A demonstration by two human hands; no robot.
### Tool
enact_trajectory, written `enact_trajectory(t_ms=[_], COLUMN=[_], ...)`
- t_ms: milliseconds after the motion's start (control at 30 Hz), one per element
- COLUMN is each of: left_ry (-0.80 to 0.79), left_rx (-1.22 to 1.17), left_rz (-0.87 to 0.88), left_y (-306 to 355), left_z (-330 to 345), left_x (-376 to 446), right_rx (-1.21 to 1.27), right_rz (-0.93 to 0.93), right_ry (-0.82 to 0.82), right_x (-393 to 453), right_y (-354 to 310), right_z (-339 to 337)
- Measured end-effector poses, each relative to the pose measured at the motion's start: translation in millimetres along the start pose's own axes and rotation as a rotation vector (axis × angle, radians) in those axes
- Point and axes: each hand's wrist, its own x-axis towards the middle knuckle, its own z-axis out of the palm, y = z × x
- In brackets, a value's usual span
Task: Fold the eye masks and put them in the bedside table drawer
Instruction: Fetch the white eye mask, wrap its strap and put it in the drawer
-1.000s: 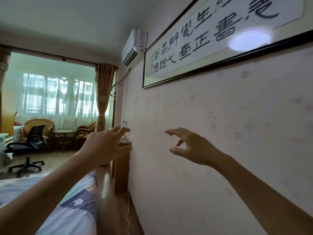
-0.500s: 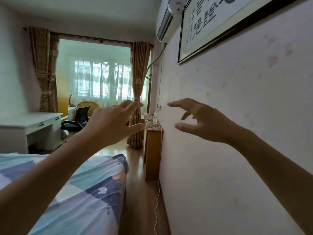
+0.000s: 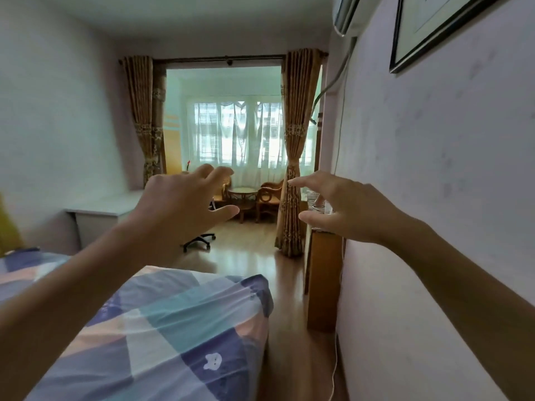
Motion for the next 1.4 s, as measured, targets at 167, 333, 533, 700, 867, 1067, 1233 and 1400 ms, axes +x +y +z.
enact_trajectory(t_ms=[167,333,533,700,867,1067,1233,1400], left_ry=[-0.017,-0.047,-0.050,-0.131,-0.108,-0.127,-0.125,-0.120], left_rx=[-0.008,-0.059,-0.064,-0.045,-0.019,0.092,0.124,0.127], left_rz=[0.016,0.050,0.066,0.004,-0.074,-0.174,-0.210,-0.223], left_y=[-2.2,19.5,29.0,14.7,-25.1,-87.9,-136.0,-170.8], left_z=[85.3,168.9,289.1,373.8,441.3,535.5,620.7,689.3], left_x=[104.8,206.7,319.6,404.0,463.6,528.8,598.4,660.9], right_rx=[-0.055,-0.057,-0.072,-0.022,0.071,0.127,0.148,0.198], right_rz=[0.084,0.179,0.202,0.155,0.056,-0.094,-0.167,-0.197], right_ry=[-0.009,-0.011,0.011,-0.034,-0.077,-0.079,-0.088,-0.052], right_x=[75.7,124.0,207.2,307.0,425.5,566.3,674.0,763.4], right_y=[88.7,184.6,312.3,411.6,468.0,503.3,527.9,556.5], right_z=[34.3,57.1,117.8,182.3,252.5,338.4,403.2,446.9])
